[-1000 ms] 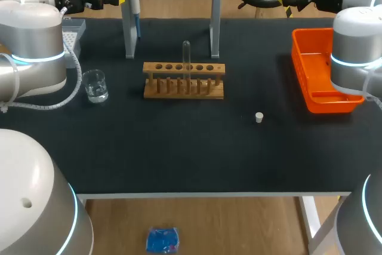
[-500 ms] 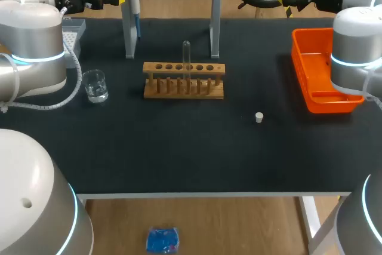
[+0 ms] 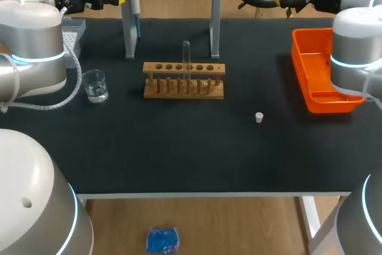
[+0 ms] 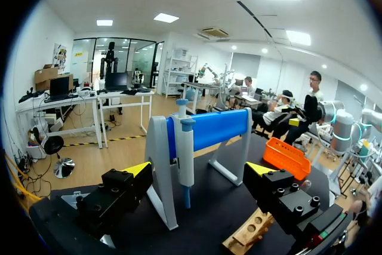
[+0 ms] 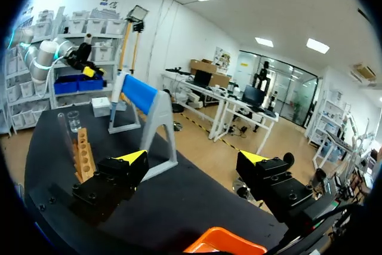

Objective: Invert the test tube, pick up the pipette, mount the tip to pipette, aspirate from beaker and dispense into the tube, eject the tip, return the pipette, and cap with the stopper.

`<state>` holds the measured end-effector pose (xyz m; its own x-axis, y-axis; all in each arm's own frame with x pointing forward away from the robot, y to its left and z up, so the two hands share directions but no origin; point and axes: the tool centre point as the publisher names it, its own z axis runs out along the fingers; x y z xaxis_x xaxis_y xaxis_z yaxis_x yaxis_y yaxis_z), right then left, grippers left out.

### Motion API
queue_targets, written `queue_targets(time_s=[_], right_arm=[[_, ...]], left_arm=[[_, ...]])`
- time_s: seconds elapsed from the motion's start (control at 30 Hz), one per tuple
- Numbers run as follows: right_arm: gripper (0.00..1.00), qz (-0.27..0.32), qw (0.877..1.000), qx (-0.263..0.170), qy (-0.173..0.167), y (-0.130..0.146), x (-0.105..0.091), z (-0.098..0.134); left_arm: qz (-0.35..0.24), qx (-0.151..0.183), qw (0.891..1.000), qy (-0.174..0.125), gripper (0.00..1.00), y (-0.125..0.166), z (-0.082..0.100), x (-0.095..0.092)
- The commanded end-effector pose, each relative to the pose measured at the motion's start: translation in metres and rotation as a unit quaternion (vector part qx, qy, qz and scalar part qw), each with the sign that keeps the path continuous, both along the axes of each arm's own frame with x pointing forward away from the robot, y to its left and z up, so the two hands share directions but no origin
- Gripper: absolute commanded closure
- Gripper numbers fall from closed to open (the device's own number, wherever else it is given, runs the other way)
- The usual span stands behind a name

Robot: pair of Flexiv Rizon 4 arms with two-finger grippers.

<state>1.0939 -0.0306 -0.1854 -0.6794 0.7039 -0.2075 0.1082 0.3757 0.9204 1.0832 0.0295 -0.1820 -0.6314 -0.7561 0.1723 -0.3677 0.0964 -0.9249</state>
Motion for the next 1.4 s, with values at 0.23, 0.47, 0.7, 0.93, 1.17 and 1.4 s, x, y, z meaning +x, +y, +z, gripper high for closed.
queue_targets(time_s=[0.23, 0.47, 0.7, 0.93, 1.17, 1.4], right_arm=[[0.00, 0.108, 0.994, 0.018, -0.014, 0.023, -0.081, -0.013], [0.00, 0.199, 0.979, 0.033, -0.020, 0.058, -0.126, -0.036], [0.00, 0.280, 0.958, 0.067, -0.007, 0.097, -0.160, -0.055], [0.00, 0.342, 0.934, 0.102, 0.008, 0.130, -0.184, -0.063], [0.00, 0.375, 0.919, 0.117, 0.023, 0.157, -0.195, -0.072], [0.00, 0.390, 0.912, 0.122, 0.036, 0.176, -0.202, -0.079]], left_arm=[[0.000, 0.000, 1.000, 0.000, 0.00, 0.000, 0.000, 0.000], [0.000, 0.000, 1.000, 0.000, 0.00, 0.000, 0.000, 0.000], [0.000, 0.000, 1.000, 0.000, 0.00, 0.000, 0.000, 0.000], [0.000, 0.000, 1.000, 0.000, 0.00, 0.000, 0.000, 0.000], [0.000, 0.000, 1.000, 0.000, 0.00, 0.000, 0.000, 0.000], [0.000, 0.000, 1.000, 0.000, 0.00, 0.000, 0.000, 0.000]])
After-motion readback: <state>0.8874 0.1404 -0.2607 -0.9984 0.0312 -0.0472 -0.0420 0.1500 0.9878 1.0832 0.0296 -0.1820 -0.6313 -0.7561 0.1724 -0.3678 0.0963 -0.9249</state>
